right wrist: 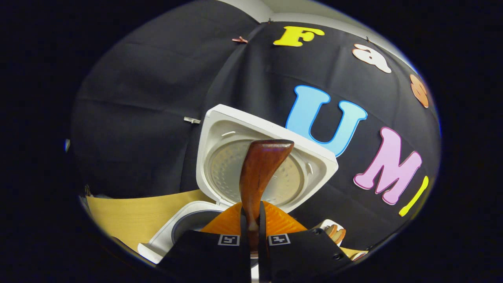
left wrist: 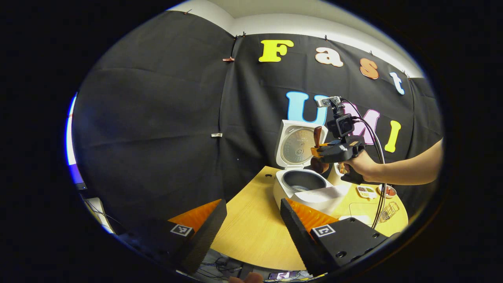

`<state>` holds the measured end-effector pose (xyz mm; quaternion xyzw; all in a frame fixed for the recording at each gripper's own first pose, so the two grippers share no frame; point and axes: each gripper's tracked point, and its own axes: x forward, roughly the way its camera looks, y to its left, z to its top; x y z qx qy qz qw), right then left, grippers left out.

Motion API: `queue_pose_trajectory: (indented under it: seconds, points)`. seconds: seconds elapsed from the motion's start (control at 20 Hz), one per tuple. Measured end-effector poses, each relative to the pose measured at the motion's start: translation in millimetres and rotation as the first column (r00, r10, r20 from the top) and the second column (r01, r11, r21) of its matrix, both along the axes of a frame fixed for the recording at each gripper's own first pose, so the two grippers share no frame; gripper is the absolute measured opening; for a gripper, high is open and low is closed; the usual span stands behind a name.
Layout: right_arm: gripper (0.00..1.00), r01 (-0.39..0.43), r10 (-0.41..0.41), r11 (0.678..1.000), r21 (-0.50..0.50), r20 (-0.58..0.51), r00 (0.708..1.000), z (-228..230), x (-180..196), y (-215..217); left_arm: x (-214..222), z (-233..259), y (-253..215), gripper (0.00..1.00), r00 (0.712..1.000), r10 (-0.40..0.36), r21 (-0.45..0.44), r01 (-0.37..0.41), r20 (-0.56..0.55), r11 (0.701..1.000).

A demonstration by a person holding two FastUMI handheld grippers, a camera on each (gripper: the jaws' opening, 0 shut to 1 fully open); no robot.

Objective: Close the left gripper, press the button to open the rice cooker; take a wooden spoon from the chopstick holder with the right hand, scoop a spoonful of rice and pour it into the rice cooker, then put the wooden spoon back into the chopstick holder.

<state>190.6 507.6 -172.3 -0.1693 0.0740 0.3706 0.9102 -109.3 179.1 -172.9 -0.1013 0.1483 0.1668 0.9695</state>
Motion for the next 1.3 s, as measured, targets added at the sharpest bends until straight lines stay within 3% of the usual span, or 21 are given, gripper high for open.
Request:
queue_pose_trajectory:
  seconds: [0.2, 0.35, 0.5, 0.65, 0.9, 1.15, 1.3]
  points:
    - [0.12, -0.037, 0.039, 0.999, -0.034, 0.047, 0.998, 6, -13, 3, -3, -1, -4, 0.95, 1.0, -0.006, 0.001, 0.006, -0.005, 1.0]
    - [0.12, 0.01, 0.011, 0.993, 0.121, -0.176, 0.984, 0, -20, 1, -6, 6, -7, 0.95, 1.0, -0.009, 0.025, 0.009, -0.004, 1.0]
    - [0.12, 0.141, -0.015, 0.942, 0.305, -0.381, 0.925, 16, -19, -21, -7, 13, -14, 0.95, 1.0, -0.021, 0.04, 0.021, -0.001, 0.999]
    - [0.12, 0.213, 0.008, 0.872, 0.441, -0.449, 0.894, 54, -23, -67, -7, 24, -25, 0.95, 0.999, -0.036, 0.053, 0.036, 0.013, 0.998]
    - [0.12, 0.262, 0.008, 0.764, 0.589, -0.415, 0.91, 125, -38, -167, 7, 42, -49, 0.95, 0.996, -0.082, 0.068, 0.08, 0.041, 0.995]
    - [0.12, 0.31, -0.05, 0.706, 0.637, -0.391, 0.919, 155, -51, -277, 27, 61, -79, 0.95, 0.987, -0.144, 0.084, 0.139, 0.068, 0.987]
    - [0.12, 0.369, -0.142, 0.69, 0.623, -0.383, 0.913, 149, -51, -354, 40, 70, -99, 0.95, 0.981, -0.183, 0.114, 0.174, 0.072, 0.978]
